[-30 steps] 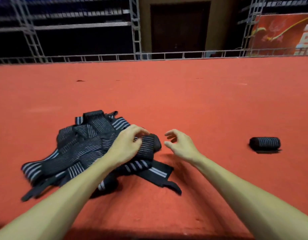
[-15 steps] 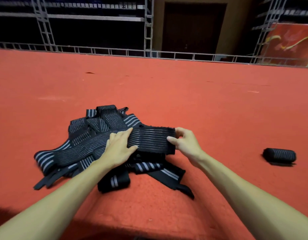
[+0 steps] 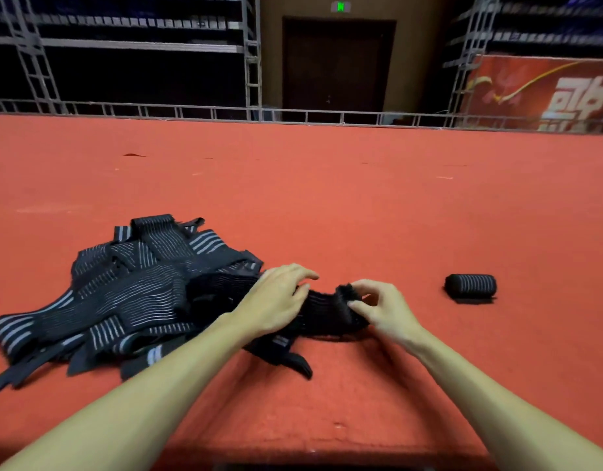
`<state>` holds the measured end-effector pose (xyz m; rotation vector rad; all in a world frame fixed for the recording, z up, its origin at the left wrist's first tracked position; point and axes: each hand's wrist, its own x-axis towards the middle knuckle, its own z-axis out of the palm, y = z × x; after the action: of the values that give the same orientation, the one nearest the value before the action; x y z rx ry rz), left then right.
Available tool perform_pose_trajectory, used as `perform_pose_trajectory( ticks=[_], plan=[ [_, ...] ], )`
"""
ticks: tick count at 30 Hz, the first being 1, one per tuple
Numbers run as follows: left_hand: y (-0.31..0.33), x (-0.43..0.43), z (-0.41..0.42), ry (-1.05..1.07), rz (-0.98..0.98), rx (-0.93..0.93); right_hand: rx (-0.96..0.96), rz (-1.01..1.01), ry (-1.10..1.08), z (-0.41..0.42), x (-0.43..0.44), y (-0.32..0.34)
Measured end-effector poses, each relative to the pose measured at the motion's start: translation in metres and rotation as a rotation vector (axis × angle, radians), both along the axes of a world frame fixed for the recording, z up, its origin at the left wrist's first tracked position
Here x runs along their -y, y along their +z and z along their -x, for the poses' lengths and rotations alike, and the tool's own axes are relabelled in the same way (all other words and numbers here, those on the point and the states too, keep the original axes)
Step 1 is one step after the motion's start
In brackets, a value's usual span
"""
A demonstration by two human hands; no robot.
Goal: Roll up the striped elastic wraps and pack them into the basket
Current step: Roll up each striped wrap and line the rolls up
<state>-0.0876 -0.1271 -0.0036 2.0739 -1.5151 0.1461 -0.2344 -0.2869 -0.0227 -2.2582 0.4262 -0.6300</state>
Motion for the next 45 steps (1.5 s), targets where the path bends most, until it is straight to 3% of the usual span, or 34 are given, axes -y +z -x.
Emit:
perform_pose_trajectory(
  ticks=[5,7,11,18,21,25,30,34,39,41,45],
  plan=[
    [-0.014,0.047,0.022,0.008,-0.259,-0.122,0.074,0.206,-0.022,0.028,0.004,-0.041],
    [-0.009,0.059,0.026,0.032,-0.331,-0.180,0.120,0.211,0.002,0.031,0.002,-0.048],
    [-0.002,0.076,0.024,0.072,-0.461,-0.272,0.033,0.173,0.035,0.032,0.002,-0.050],
    [-0.013,0.106,0.019,0.046,-0.685,-0.319,0.015,0.158,0.055,0.042,0.003,-0.048],
    [-0.015,0.115,0.020,0.152,-0.632,-0.183,-0.022,0.149,0.117,0.047,0.011,-0.037],
    [0.019,0.106,0.016,0.322,-0.376,0.034,-0.110,0.189,0.131,0.057,0.027,-0.016],
    [0.059,0.074,-0.003,0.384,-0.222,0.303,-0.148,0.224,-0.049,0.066,0.044,0.002],
    [0.057,0.043,-0.015,0.468,-0.281,0.629,-0.206,0.184,-0.156,0.070,0.052,0.010],
    [0.027,0.001,-0.027,0.522,-0.467,0.747,-0.110,-0.025,-0.269,0.069,0.039,0.017],
    [0.018,0.001,-0.025,0.386,-0.396,0.615,-0.069,-0.155,-0.220,0.066,0.028,0.023],
    [0.027,0.019,0.015,0.028,-0.155,-0.106,-0.028,-0.210,-0.172,0.056,0.011,0.038]
  ],
)
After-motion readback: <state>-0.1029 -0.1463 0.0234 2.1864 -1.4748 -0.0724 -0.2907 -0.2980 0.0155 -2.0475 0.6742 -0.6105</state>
